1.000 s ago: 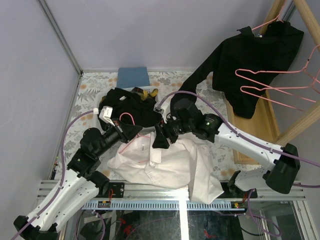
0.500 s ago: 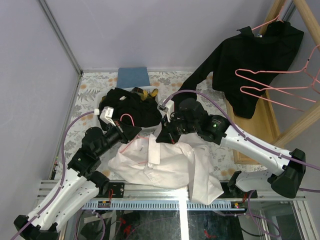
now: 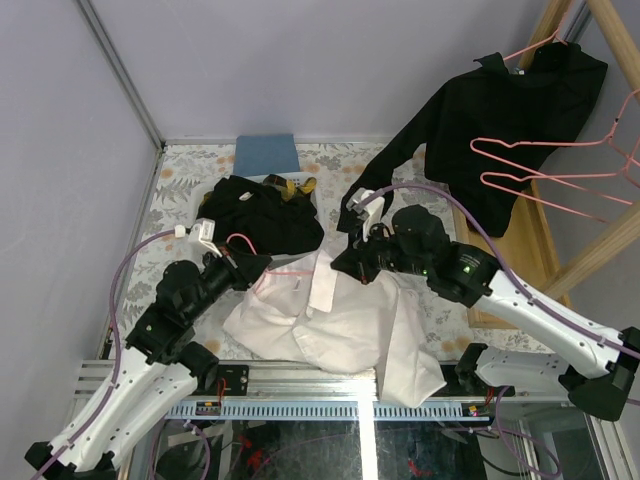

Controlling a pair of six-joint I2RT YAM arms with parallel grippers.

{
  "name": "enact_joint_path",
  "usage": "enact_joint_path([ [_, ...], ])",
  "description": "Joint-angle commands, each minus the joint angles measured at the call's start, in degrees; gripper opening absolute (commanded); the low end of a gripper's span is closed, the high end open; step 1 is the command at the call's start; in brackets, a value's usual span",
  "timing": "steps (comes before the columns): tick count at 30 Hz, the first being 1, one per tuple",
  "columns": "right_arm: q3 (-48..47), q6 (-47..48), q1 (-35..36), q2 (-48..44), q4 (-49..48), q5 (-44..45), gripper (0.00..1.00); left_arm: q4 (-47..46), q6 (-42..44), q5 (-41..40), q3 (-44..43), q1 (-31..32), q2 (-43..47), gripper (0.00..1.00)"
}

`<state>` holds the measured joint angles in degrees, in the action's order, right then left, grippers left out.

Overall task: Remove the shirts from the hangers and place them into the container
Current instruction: Remove the shirt from the hanger.

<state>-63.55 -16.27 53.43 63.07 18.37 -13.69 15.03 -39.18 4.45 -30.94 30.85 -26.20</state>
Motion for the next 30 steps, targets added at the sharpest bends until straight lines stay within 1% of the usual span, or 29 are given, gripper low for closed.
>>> enact_joint_path([
  [1, -0.8, 1.7, -0.2, -2.4, 2.0, 8.8, 0.00, 3.1, 0.9, -4.5, -1.8, -0.2, 2.1, 0.00],
  [6, -1.2, 7.2, -0.2, -4.6, 7.8, 14.6, 0.00, 6.8, -0.1, -9.6, -2.4, -0.2, 5.7, 0.00],
  [9, -1.0, 8.7, -0.3, -6.5, 10.7, 20.0, 0.00, 8.6, -0.9, -12.5, -2.6, -0.2, 9.0, 0.00],
  [11, 0.0, 9.6, -0.2, -8.5, 10.4, 21.6, 0.00, 8.8, -1.3, -13.5, -2.3, -0.2, 11.0, 0.00],
  [14, 2.7, 11.1, -0.2, -11.4, 8.2, 19.6, 0.00, 9.5, -1.6, -14.5, -2.5, -0.2, 12.9, 0.00],
  [17, 4.2, 11.9, -0.2, -13.2, 7.8, 20.0, 0.00, 10.1, -1.7, -14.6, -3.2, -0.2, 13.3, 0.00],
  [22, 5.7, 11.8, -0.2, -14.2, 8.9, 27.2, 0.00, 10.3, -2.3, -15.3, -3.3, -0.2, 14.9, 0.00],
  [24, 6.3, 12.2, -0.2, -14.1, 8.5, 25.4, 0.00, 9.7, -2.0, -14.3, -3.1, -0.2, 15.2, 0.00],
  [27, 6.5, 13.0, -0.2, -12.9, 8.4, 17.7, 0.00, 8.5, -1.6, -12.4, -2.8, -0.2, 14.8, 0.00],
  [29, 6.7, 14.5, -0.2, -12.1, 8.3, 11.2, 0.05, 8.1, -1.3, -11.6, -3.0, -0.2, 14.0, 0.00],
  [30, 6.5, 14.8, -0.2, -12.0, 8.1, 9.1, 0.09, 8.1, -1.1, -11.2, -3.1, -0.2, 13.5, 0.00],
])
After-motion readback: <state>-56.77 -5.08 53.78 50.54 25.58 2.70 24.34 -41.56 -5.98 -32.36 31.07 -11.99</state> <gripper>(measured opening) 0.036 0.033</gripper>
